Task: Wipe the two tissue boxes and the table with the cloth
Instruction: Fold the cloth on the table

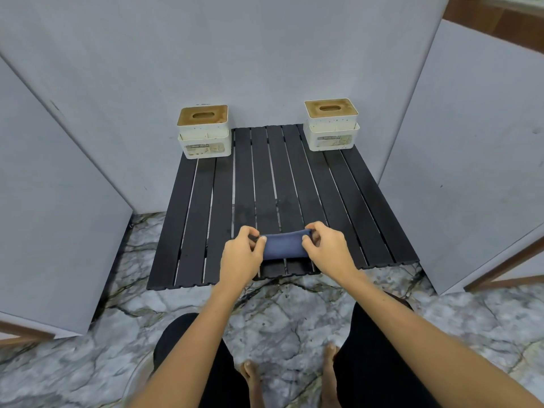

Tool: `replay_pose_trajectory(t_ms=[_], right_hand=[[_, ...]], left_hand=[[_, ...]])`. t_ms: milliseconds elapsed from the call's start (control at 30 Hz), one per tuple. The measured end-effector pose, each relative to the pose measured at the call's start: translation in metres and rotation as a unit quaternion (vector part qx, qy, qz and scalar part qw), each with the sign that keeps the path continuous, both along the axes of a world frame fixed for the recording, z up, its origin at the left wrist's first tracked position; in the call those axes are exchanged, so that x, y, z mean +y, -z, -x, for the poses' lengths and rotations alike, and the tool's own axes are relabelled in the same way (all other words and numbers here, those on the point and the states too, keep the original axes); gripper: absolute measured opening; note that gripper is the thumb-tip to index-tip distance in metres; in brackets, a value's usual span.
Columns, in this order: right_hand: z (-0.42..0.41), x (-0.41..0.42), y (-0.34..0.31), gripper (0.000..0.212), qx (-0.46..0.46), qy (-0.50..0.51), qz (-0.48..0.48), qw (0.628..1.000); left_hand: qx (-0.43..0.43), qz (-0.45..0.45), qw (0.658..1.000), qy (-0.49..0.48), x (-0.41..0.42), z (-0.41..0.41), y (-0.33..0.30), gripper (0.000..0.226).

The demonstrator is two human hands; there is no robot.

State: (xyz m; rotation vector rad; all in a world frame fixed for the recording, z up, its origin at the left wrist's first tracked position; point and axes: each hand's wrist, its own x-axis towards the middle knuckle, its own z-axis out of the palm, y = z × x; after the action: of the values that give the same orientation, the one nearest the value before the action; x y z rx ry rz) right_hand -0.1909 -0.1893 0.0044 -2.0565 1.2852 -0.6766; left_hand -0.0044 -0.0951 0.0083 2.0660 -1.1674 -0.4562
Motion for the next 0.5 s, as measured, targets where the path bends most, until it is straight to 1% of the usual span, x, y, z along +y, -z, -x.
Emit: replay_pose_trajectory(t_ms=[67, 167, 200, 267, 333, 367, 433, 500], right_hand=[[-0.003, 0.002, 0.006, 0.021, 0.018, 0.013, 0.020, 1.000], [-0.008, 0.006, 0.011, 0.035, 0.085, 0.034, 0.058, 0.994], [-0.008, 0.008, 0.010, 0.035, 0.102, 0.038, 0.092, 0.990], [-0.008, 0.010, 0.009, 0.029, 0.123, 0.033, 0.205, 0.970], [-0.007, 0.014, 0.011, 0.021, 0.109, 0.002, 0.303, 0.947], [-0.007, 0.018, 0.013, 0.023, 0.102, -0.029, 0.320, 0.941], [-0.009, 0.025, 0.018, 0.037, 0.121, -0.086, 0.296, 0.944], [-0.010, 0.030, 0.025, 0.048, 0.149, -0.103, 0.241, 0.953]], left_hand=[[-0.039, -0.006, 0.999, -0.012, -0.002, 0.002, 0.005, 0.014], [-0.094, 0.010, 0.996, -0.002, -0.003, 0.003, 0.013, 0.014], [-0.104, 0.020, 0.994, 0.003, -0.002, 0.005, 0.013, 0.018], [-0.123, 0.054, 0.991, 0.023, 0.000, 0.010, 0.012, 0.030], [-0.163, 0.078, 0.982, 0.049, 0.003, 0.018, 0.013, 0.036], [-0.188, 0.076, 0.977, 0.062, 0.005, 0.022, 0.015, 0.039], [-0.220, 0.039, 0.971, 0.085, 0.006, 0.030, 0.022, 0.049], [-0.227, -0.021, 0.969, 0.094, 0.008, 0.033, 0.029, 0.061]])
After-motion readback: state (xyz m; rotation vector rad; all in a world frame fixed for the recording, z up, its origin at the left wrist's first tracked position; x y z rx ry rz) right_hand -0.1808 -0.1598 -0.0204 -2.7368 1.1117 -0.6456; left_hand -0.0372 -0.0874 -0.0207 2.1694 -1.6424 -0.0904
